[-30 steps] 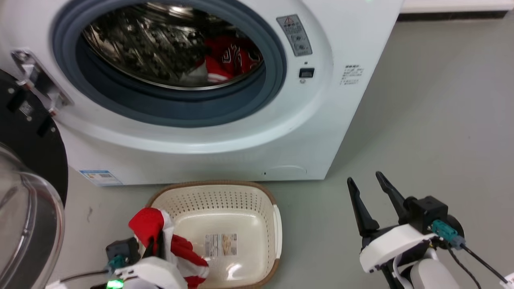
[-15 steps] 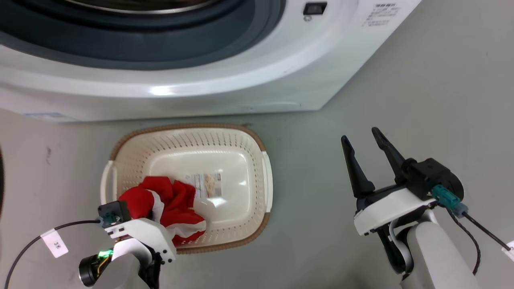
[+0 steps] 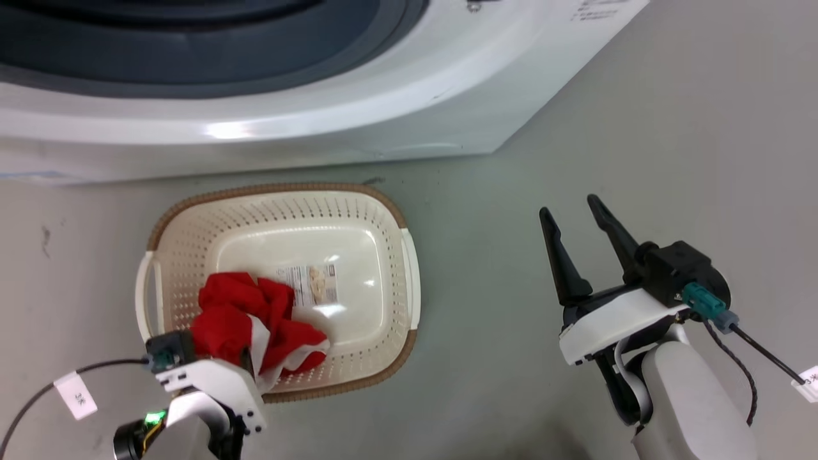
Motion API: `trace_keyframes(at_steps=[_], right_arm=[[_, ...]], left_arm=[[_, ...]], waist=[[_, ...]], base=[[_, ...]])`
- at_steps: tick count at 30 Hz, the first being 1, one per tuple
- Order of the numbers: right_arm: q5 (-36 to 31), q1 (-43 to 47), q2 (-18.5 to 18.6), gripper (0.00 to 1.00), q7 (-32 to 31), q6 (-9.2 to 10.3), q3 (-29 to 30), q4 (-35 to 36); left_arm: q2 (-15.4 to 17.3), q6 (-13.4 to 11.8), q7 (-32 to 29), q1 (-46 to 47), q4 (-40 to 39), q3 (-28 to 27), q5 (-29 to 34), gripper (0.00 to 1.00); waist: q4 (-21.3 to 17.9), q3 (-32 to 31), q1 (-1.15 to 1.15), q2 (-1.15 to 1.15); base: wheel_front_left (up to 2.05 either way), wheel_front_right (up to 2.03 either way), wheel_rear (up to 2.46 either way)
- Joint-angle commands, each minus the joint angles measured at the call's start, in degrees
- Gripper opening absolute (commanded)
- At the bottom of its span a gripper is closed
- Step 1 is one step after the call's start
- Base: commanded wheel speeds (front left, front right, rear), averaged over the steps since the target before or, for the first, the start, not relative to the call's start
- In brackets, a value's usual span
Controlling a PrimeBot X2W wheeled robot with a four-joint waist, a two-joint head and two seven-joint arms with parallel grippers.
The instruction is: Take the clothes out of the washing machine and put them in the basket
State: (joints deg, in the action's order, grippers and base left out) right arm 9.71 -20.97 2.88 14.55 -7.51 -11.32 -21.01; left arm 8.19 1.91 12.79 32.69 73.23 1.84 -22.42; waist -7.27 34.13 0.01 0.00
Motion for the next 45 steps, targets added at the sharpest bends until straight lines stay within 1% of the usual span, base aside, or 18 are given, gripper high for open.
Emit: trace_keyframes(at_steps=[1, 7, 11, 15, 22, 29, 33, 35, 38, 41, 45], right_arm=[[0.4, 0.5, 0.0, 1.00, 0.3, 0.04, -0.2, -0.6], [0.6, 3.0, 0.0, 1.00, 0.6, 0.04, -0.3, -2.9], [-0.1, 5.1, 0.0, 1.00, 0.6, 0.04, 0.3, -3.3], [-0.3, 7.4, 0.0, 1.00, 0.6, 0.04, 1.4, -3.0], [-1.9, 9.9, 0.0, 1.00, 0.4, 0.04, 3.3, -2.4], [-3.4, 11.0, 0.0, 1.00, -0.5, 0.04, 4.7, -0.3], [-3.7, 11.6, 0.0, 1.00, -1.3, 0.04, 5.5, 1.6], [-3.7, 11.5, 0.0, 1.00, -1.4, 0.04, 5.5, 2.5], [-3.7, 11.2, 0.0, 1.00, -1.8, 0.04, 5.5, 3.7], [-3.9, 10.8, 0.0, 1.00, -1.8, 0.04, 5.5, 5.1], [-3.4, 10.1, 0.0, 1.00, -1.7, 0.04, 5.4, 6.7]], left_arm=[[-0.2, 0.4, 0.3, -1.4, 0.2, 0.2, -0.2, 1.00], [-0.6, 2.2, 1.8, -5.2, 0.1, 0.6, -0.3, 1.00], [-0.7, 3.0, 2.4, -7.7, -2.9, 0.9, 0.2, 1.00], [-0.8, 1.2, 2.4, -11.3, -11.4, -0.4, 1.1, 1.00], [-1.6, 0.1, 2.4, -15.6, -27.3, -2.7, 4.8, 1.00], [-2.5, -0.3, 2.4, -16.9, -43.0, -4.6, 9.5, 1.00], [-2.5, 0.1, 2.4, -13.7, -49.2, -5.2, 11.6, 1.00], [-2.1, 0.4, 2.4, -11.6, -49.4, -5.4, 12.1, 1.00], [-1.4, 1.0, 2.4, -7.3, -47.5, -5.3, 12.8, 1.00], [-0.5, 1.2, 2.4, -2.4, -44.1, -4.7, 13.3, 1.00], [0.9, 1.7, 2.0, 4.1, -37.6, -4.2, 13.5, 1.00]], waist=[[0.0, -3.2, -0.01, 0.00], [-0.1, -12.2, -0.01, 0.00], [0.0, -17.4, -0.01, 0.00], [0.2, -21.1, -0.01, 0.00], [0.8, -24.7, -0.01, 0.00], [0.6, -26.1, -0.01, 0.00], [0.0, -25.8, -0.01, 0.00], [-0.5, -25.3, -0.01, 0.00], [-1.4, -24.2, -0.01, 0.00], [-2.5, -22.7, -0.01, 0.00], [-3.9, -20.0, -0.01, 0.00]], base=[[0.00, 0.00, 0.00], [0.00, 0.00, 0.00], [0.00, 0.00, 0.00], [0.00, 0.00, 0.00], [0.00, 0.00, 0.00], [0.00, 0.00, 0.00], [0.00, 0.00, 0.00], [0.00, 0.00, 0.00], [0.00, 0.00, 0.00], [0.00, 0.00, 0.00], [0.00, 0.00, 0.00]])
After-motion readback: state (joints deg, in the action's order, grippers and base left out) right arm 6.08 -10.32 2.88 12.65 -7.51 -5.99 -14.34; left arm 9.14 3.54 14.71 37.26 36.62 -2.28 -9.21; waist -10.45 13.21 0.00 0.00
